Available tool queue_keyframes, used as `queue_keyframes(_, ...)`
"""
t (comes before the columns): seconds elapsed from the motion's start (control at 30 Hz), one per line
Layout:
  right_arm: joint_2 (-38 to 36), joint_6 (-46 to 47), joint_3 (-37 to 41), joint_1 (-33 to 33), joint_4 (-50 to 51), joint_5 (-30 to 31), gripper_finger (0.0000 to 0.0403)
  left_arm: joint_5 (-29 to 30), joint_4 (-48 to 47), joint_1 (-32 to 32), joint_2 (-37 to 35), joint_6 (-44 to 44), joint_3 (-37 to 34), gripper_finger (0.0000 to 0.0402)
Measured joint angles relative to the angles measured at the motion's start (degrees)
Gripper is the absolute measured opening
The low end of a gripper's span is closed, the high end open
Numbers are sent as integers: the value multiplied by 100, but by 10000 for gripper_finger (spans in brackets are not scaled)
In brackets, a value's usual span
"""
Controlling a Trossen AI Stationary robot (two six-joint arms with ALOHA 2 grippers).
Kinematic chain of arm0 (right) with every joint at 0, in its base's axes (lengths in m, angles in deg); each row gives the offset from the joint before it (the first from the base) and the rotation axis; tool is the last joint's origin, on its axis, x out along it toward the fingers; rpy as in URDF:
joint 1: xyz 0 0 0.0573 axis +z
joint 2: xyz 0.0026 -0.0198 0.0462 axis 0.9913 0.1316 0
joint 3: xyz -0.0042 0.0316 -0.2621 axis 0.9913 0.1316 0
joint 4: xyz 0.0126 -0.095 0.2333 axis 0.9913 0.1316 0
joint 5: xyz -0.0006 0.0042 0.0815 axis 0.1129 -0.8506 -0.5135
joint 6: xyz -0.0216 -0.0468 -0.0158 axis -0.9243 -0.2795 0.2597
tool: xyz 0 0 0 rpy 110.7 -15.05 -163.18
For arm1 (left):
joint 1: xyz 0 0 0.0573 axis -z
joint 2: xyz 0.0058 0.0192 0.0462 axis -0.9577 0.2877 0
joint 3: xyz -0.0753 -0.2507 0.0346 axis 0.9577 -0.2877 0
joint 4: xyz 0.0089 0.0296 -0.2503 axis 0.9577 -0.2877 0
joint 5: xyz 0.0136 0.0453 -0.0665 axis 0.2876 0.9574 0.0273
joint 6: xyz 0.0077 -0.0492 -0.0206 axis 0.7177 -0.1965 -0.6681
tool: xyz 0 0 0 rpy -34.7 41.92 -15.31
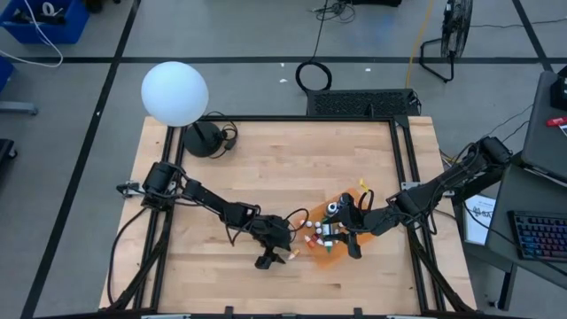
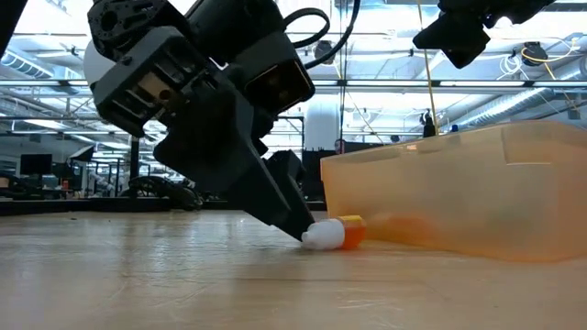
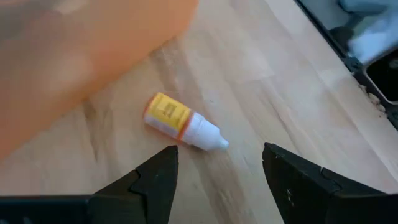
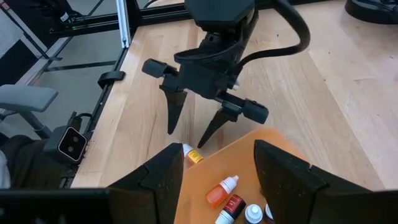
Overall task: Pick & Place food coloring
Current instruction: Put the small yellow food coloring bottle into the orange bin
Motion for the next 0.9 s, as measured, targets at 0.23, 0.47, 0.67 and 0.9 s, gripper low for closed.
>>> queue_keyframes(0.23, -2, 0, 0, 2, -2, 8, 186, 635, 6, 209, -6, -650, 7, 234)
queue_keyframes(0.47, -2, 7, 0, 0, -8, 13, 187, 1650, 28, 377, -13, -1986, 13, 234)
queue_keyframes(0.67, -2, 15, 0, 2, -24, 24, 187, 2198, 1, 456, -15, -2399, 13, 234)
queue_keyframes(0.9, -2, 20, 0, -1, -24, 28, 187, 2460, -209, 597, -16, -2566, 13, 234)
